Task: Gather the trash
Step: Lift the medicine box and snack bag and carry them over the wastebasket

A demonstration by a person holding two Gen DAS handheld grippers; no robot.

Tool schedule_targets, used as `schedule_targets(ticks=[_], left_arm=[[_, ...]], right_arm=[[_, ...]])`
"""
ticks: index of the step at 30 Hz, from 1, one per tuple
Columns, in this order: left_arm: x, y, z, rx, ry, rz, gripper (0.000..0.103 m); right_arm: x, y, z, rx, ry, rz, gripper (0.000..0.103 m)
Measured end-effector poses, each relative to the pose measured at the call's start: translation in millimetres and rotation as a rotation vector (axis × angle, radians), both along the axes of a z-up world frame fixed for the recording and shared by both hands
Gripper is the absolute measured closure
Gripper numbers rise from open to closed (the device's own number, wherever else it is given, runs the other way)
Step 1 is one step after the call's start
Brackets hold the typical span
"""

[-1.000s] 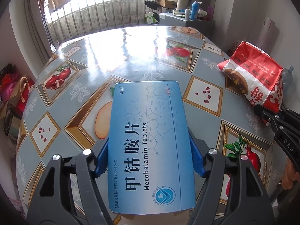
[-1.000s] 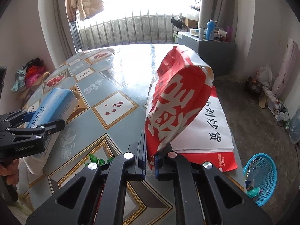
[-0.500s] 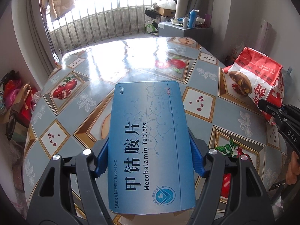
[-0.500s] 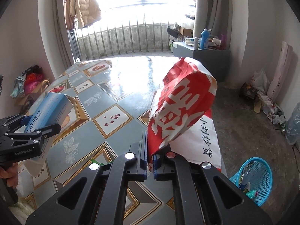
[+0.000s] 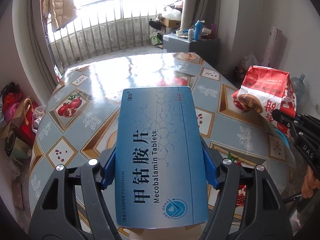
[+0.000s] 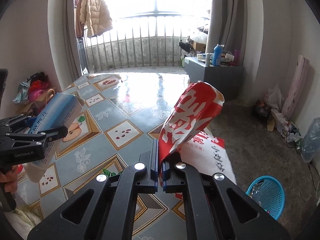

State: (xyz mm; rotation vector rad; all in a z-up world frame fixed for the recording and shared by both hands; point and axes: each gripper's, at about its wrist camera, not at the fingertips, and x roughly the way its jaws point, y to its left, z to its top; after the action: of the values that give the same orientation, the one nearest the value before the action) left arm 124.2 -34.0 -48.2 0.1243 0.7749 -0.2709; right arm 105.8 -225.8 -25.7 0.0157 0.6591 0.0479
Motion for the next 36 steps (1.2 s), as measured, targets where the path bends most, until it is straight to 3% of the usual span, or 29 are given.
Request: schedule_targets(ticks=[6, 11, 17, 22, 25, 30, 36], left_arm=[[1.8, -16.9, 22.4, -0.028, -0.036, -0.082, 0.036], [8.1, -58.2, 42.7, -0.048, -0.055, -0.199, 0.036], [17.3, -135.6, 52.6, -0.084, -0.022, -0.389, 0.036], [20.4, -223.3, 47.8, -0.097, 0.061, -0.575, 0.036], [23.4, -282.2, 35.8, -0.104, 0.147, -0.681, 0.036], [27.5, -378.5, -6.1, -0.086, 0.310, -0.787, 0.036], [32.6, -458.8, -65.7, -0.049, 0.434, -0.813, 0.036]], right_arm=[[-14.4, -9.9, 11.4, 0.023, -0.047, -0.040, 0.100], [-31.9, -48.7, 20.6, 0.081, -0.090, -0.139, 0.100], [-66.6, -134.4, 22.9, 0.164, -0.125, -0.358, 0.100], [-102.4, -216.4, 2.5, 0.248, -0.111, -0.571, 0.100], [-118.2, -260.2, -17.9, 0.300, -0.089, -0.669, 0.100], [-132.5, -331.5, -66.8, 0.476, -0.034, -0.782, 0.100], [-125.8, -400.8, -127.5, 0.654, 0.023, -0.876, 0.100]])
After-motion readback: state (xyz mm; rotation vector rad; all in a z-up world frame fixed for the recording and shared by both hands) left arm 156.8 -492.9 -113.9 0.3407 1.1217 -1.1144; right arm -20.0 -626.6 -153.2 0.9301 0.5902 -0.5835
